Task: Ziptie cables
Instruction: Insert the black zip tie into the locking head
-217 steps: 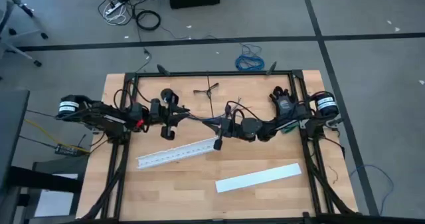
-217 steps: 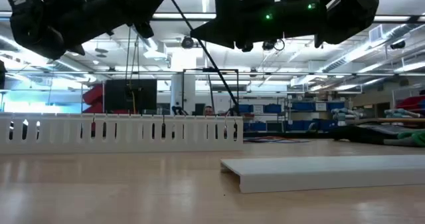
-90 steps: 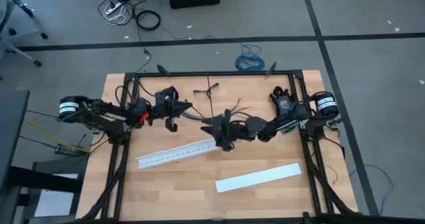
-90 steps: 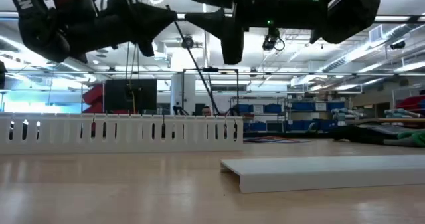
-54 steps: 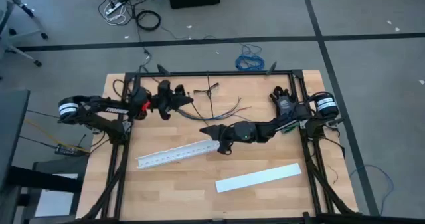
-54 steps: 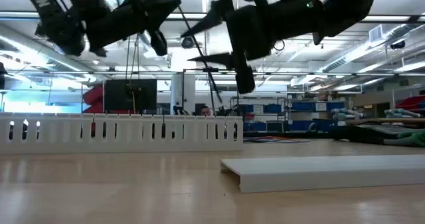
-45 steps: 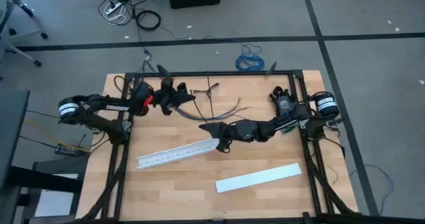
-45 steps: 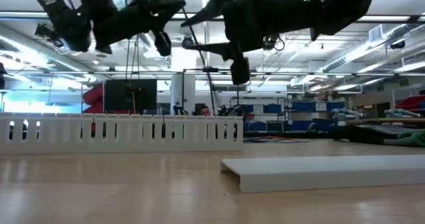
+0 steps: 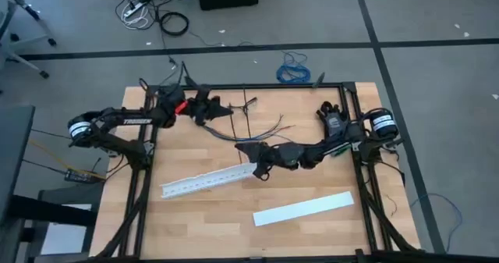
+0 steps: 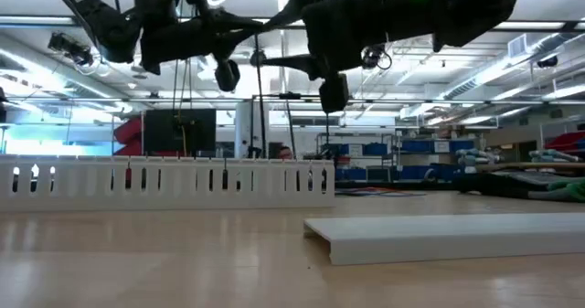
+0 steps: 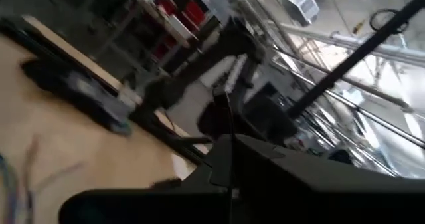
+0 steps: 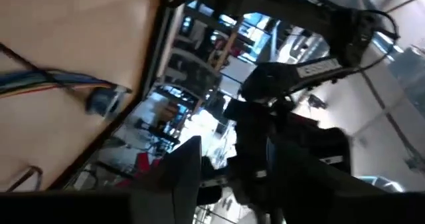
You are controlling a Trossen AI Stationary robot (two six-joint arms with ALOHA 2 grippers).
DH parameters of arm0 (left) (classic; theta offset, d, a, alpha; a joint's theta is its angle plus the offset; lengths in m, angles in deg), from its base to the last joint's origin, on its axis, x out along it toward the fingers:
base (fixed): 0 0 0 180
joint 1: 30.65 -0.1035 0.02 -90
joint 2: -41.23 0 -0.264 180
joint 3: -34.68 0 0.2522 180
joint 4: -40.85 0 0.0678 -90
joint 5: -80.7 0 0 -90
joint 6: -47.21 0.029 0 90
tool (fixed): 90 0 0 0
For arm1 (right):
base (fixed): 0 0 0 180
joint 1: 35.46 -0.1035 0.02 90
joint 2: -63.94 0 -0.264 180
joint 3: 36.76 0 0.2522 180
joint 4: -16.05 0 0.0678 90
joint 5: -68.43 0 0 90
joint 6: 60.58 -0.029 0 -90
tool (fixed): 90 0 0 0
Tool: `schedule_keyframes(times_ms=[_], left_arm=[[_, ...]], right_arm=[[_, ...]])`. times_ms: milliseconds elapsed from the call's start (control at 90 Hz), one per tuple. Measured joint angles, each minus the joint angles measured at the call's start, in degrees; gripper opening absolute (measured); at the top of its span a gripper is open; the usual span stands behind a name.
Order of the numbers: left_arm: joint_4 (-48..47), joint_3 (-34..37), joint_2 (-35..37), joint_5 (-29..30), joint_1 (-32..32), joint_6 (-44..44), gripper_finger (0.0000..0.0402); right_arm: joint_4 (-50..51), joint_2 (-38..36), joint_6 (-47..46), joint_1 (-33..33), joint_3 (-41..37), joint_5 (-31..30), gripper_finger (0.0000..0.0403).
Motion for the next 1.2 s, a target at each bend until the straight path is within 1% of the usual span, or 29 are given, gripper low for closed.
schedule_keyframes(times_ms=[300,589,989,1100,1200], left_arm=[[0.0,-0.06,0.0,0.47,1.03,-0.9,0.0],[-0.24,-3.28,0.04,0.66,2.64,-1.78,0.0],[-1.55,-3.3,0.04,2.5,3.36,-1.55,0.0],[-1.88,-3.65,0.04,3.35,3.36,-1.63,0.0],[-3.64,-5.72,0.04,3.52,3.27,-0.54,0.0]], right_arm=[[0.41,0.0,2.02,0.08,0.0,-0.48,0.0165],[1.04,0.0,3.09,1.19,-0.02,0.69,0.0163],[1.01,0.0,4.24,1.2,-0.02,1.52,0.0162],[0.98,0.0,4.78,1.43,-0.02,2.6,0.0162],[0.92,0.0,5.15,2.02,-0.02,3.81,0.0162]])
